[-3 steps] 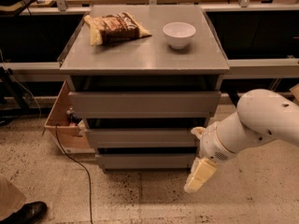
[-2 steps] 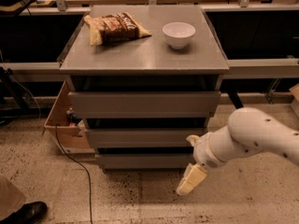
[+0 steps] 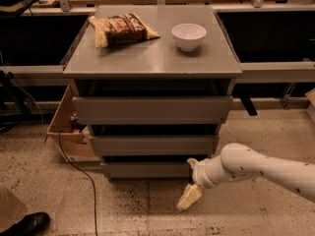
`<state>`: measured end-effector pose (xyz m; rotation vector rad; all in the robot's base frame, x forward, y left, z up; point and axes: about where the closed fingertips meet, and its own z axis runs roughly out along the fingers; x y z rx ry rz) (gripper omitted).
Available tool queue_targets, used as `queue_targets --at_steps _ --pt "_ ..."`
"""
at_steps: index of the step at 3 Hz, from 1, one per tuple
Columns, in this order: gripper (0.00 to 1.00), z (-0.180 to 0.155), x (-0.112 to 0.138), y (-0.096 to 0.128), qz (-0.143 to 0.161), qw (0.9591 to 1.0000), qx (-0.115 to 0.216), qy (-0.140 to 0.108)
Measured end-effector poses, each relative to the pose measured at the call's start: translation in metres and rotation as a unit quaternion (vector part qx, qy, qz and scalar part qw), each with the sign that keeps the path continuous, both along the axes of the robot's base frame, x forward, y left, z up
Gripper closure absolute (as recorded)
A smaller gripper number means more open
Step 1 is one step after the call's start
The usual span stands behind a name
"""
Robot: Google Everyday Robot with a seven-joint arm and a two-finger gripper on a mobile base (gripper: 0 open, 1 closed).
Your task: Open bottom drawer
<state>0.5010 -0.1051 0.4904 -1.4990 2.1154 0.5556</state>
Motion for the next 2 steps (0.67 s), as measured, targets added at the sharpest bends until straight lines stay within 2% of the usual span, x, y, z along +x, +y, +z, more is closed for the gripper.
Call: queue_targets --at_steps 1,2 --pt "0.0 -0.065 0.007 -0.001 0.014 0.9997 0.021 0.002" --pt "0.0 -0.136 0.02 0.004 0.009 0.9984 0.054 0.018"
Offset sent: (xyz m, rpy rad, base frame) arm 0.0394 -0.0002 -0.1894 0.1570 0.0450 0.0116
